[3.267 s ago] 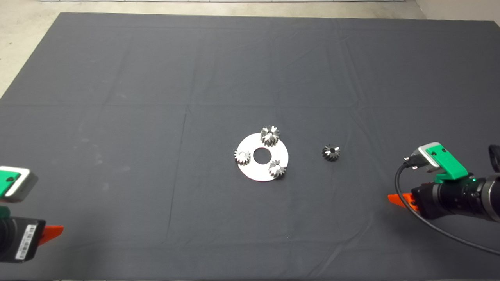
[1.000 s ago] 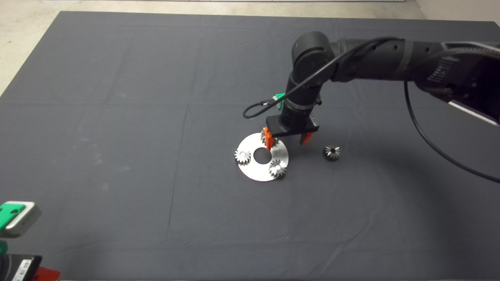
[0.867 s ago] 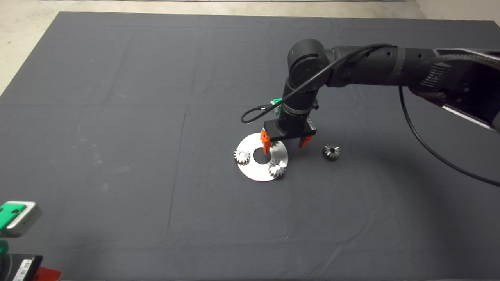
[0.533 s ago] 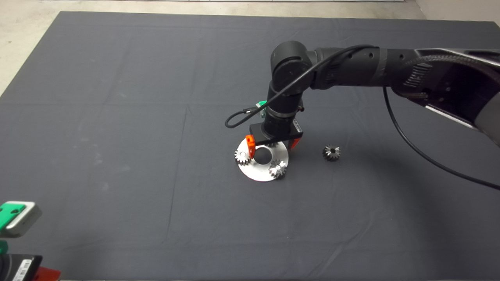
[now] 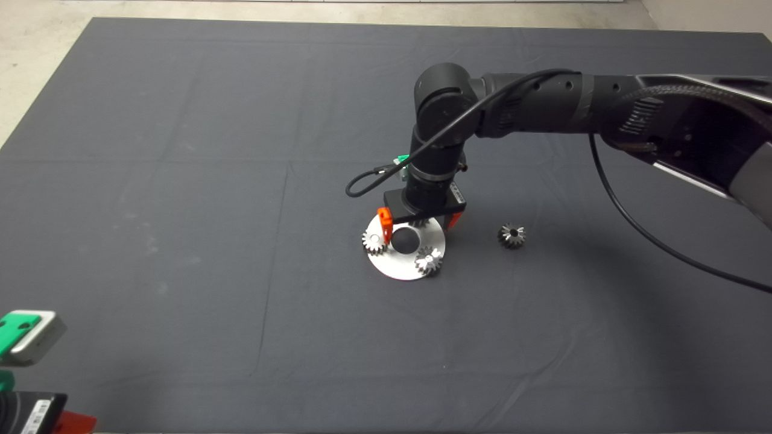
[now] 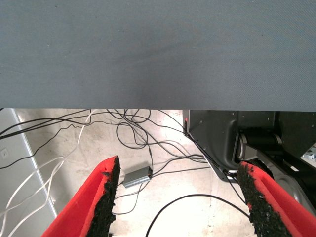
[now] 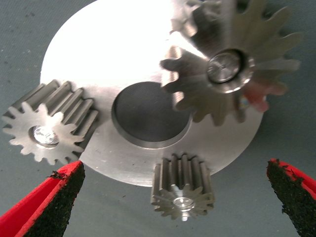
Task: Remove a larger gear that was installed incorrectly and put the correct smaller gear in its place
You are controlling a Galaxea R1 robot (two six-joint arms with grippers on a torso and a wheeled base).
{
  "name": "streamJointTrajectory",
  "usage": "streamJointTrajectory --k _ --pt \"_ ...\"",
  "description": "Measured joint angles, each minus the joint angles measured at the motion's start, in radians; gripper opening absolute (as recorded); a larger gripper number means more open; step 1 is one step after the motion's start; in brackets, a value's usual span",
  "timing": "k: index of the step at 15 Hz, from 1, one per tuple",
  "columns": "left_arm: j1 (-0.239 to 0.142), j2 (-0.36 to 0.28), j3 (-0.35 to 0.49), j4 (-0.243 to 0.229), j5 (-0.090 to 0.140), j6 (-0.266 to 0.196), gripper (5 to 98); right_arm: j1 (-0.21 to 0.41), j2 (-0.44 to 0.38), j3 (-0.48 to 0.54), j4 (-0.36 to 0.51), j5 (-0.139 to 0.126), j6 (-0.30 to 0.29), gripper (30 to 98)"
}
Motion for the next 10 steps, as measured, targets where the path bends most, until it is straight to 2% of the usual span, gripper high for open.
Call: streamJointTrajectory --k 3,7,10 --pt "0.000 0.000 0.000 0.000 -0.003 0.000 59.7 0.006 -0.029 0.001 -0.019 0.001 -0.006 96.9" --pt "0.000 0.001 0.000 0.000 -0.013 0.000 59.7 0.079 -0.061 0.010 -0.033 -0.003 -0.010 97.0" --pt "0.000 0.000 0.000 0.000 -0.019 0.000 59.7 0.085 -0.060 0.022 -0.038 0.001 -0.022 96.9"
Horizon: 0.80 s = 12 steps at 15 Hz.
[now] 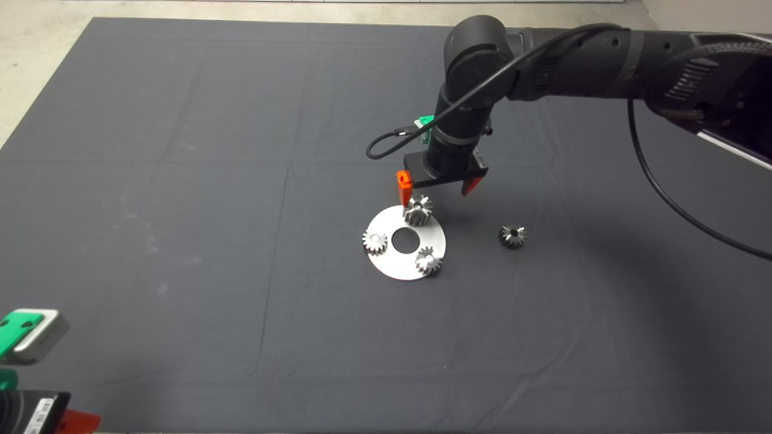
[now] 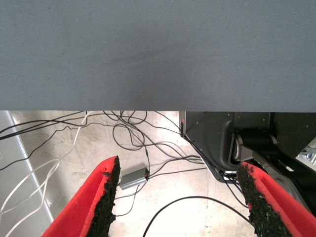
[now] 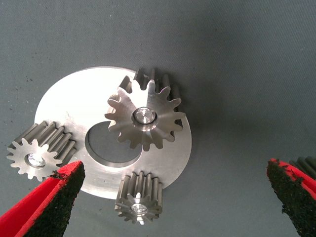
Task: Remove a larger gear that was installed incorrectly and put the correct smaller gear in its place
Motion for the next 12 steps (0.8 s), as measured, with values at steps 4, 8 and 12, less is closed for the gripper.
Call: streamJointTrajectory --k 4,8,12 --pt "0.000 0.000 0.000 0.000 0.000 0.000 59.7 -0.003 0.005 0.000 -0.039 -0.002 -0.015 96.9" --pt "0.000 -0.002 0.000 0.000 -0.001 0.000 59.7 -0.034 0.022 -0.003 -0.086 -0.001 -0.023 96.9" --pt "0.000 -0.002 0.000 0.000 -0.003 -0.001 59.7 -0.063 0.035 -0.023 -0.136 -0.001 -0.035 96.9"
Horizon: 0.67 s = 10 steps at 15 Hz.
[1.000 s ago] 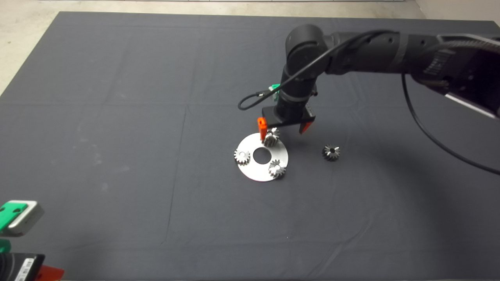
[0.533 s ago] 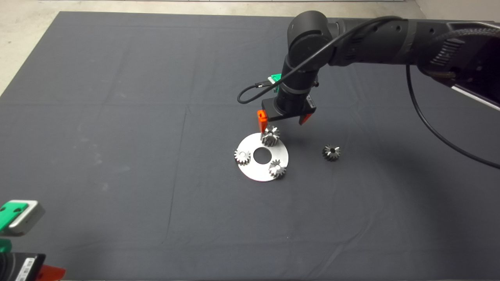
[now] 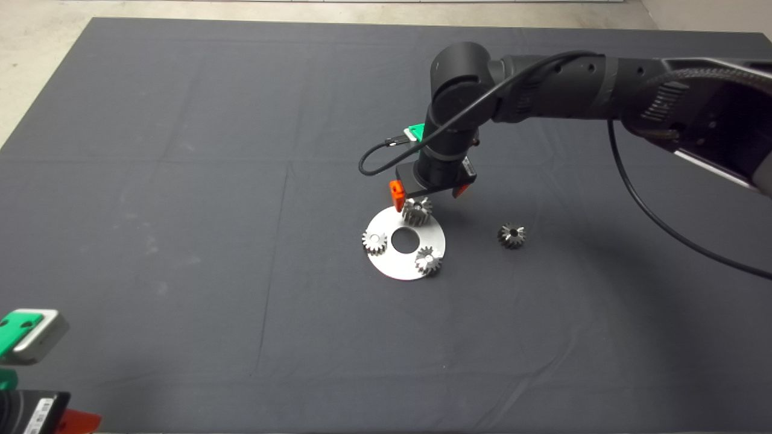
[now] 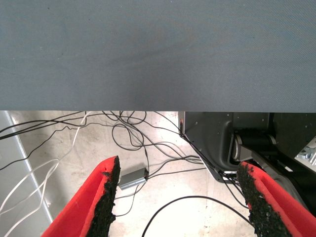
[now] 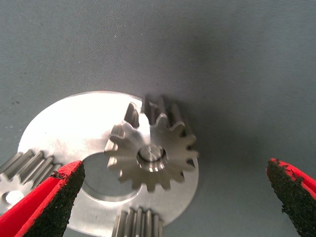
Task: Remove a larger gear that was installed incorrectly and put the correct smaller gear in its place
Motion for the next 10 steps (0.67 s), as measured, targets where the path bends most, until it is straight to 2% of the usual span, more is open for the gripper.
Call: streamJointTrajectory --k 9,10 --pt "0.000 0.000 0.000 0.000 0.000 -0.001 59.7 -0.034 0.030 -0.046 -0.056 0.000 -0.039 94.9" --pt "0.000 0.000 0.000 0.000 0.000 -0.001 59.7 -0.033 0.034 -0.053 -0.059 0.000 -0.039 90.8"
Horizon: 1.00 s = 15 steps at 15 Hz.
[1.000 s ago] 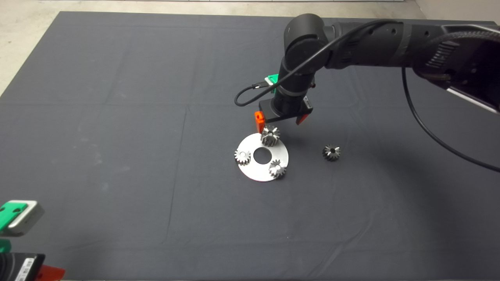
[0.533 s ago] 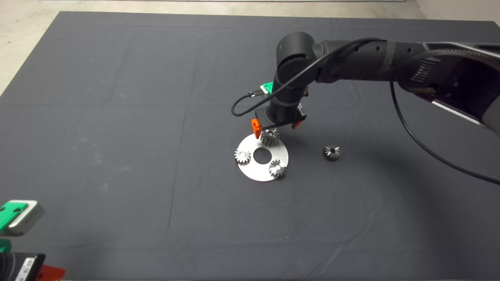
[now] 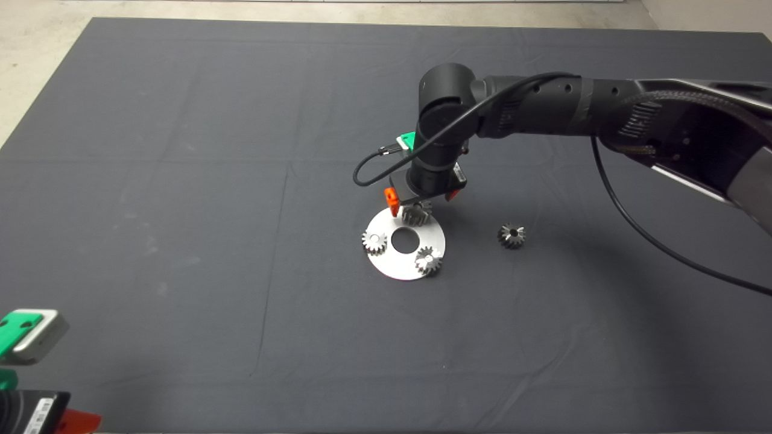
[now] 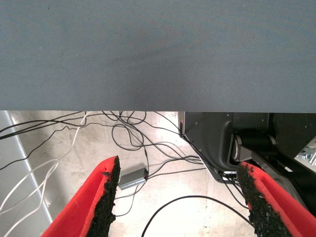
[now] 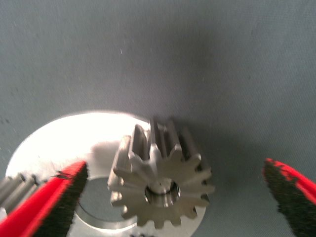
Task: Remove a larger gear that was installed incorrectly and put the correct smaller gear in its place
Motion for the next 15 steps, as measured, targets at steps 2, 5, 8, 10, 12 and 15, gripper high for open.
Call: streamJointTrajectory --k 2,5,8,10,12,15 --pt "0.000 0.000 0.000 0.000 0.000 0.000 59.7 0.000 0.006 -0.010 -0.007 0.000 -0.001 87.9" --pt "0.000 0.003 0.000 0.000 0.000 0.000 59.7 -0.010 0.010 -0.017 -0.011 0.000 -0.002 82.5" --pt "0.000 0.005 0.000 0.000 0.000 0.000 59.7 -0.019 0.015 -0.031 -0.012 0.000 -0.003 77.9" --pt "0.000 0.006 0.000 0.000 0.000 0.000 59.7 -0.019 0.020 -0.043 -0.014 0.000 -0.003 75.1" --pt "0.000 0.003 0.000 0.000 -0.001 0.000 59.7 -0.019 0.021 -0.046 -0.014 0.000 -0.003 70.5" --pt "0.000 0.005 0.000 0.000 -0.004 0.000 59.7 -0.019 0.028 -0.053 -0.014 0.000 -0.003 65.7"
